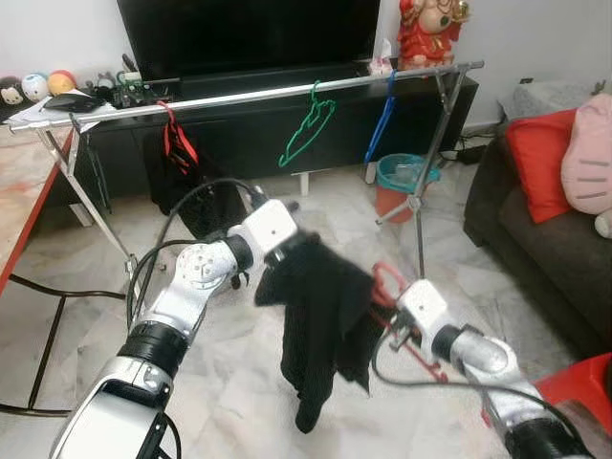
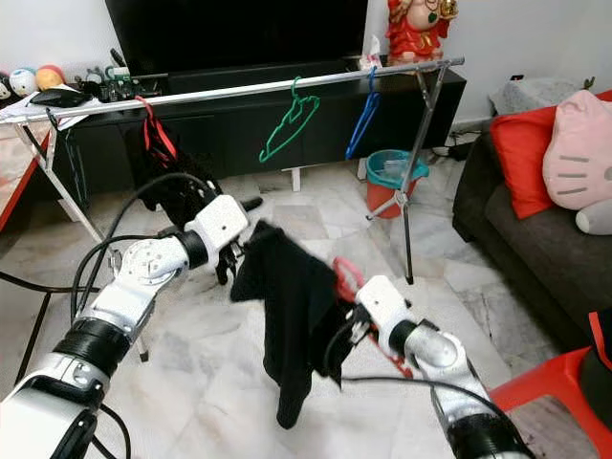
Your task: Hang hanger
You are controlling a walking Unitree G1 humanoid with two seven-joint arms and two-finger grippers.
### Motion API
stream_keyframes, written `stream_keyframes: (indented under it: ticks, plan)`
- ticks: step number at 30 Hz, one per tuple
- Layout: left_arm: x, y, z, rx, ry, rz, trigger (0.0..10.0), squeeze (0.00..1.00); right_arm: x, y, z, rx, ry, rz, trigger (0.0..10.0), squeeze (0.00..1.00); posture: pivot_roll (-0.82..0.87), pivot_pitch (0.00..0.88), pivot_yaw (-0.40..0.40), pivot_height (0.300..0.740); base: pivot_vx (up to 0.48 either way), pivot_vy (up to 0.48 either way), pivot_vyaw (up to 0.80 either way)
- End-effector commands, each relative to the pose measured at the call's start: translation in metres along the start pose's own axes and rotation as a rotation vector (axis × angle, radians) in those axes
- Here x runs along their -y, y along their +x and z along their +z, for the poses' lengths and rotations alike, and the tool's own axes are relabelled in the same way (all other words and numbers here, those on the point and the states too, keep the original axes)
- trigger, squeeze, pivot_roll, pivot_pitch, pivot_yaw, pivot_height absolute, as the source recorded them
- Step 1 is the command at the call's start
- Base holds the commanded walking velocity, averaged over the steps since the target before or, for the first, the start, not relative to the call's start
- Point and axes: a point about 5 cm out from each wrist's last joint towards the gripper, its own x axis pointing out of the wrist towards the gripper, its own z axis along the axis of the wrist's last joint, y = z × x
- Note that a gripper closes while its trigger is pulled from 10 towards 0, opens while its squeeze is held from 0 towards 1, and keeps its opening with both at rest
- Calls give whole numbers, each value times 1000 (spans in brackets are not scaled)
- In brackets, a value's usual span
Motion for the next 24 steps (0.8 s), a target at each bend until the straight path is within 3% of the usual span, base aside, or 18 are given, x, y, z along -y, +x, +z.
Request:
stream_keyframes:
  ticks: [1, 6, 8, 16, 20, 24]
  plan:
    - [6, -3, -10, -36, -68, 43, 10000, 0, 13, 6, 19, 70, 27, -94, 0, 0, 23, 0, 24, 740, 0, 0, 0]
    - [23, -2, -14, -45, -119, 31, 10000, 0, 14, 17, 36, 119, 85, -122, 0, 0, 27, 0, 18, 740, 0, 0, 0]
    - [41, 0, -15, -37, -159, 2, 10000, 0, 9, 27, 53, 166, 115, -106, 0, 0, 30, 0, 15, 740, 0, 0, 0]
    - [80, 7, -5, -2, -286, -26, 10000, 0, -1, 47, 85, 236, 140, -86, 0, 0, 49, 0, 5, 740, 0, 0, 0]
    - [88, 10, 0, 11, -325, 7, 10000, 0, -5, 52, 96, 261, 152, -62, 0, 0, 52, 0, 0, 740, 0, 0, 0]
    - [86, 14, 5, 25, -327, 66, 10000, 0, -6, 53, 99, 271, 154, -51, 0, 0, 52, 0, 0, 740, 0, 0, 0]
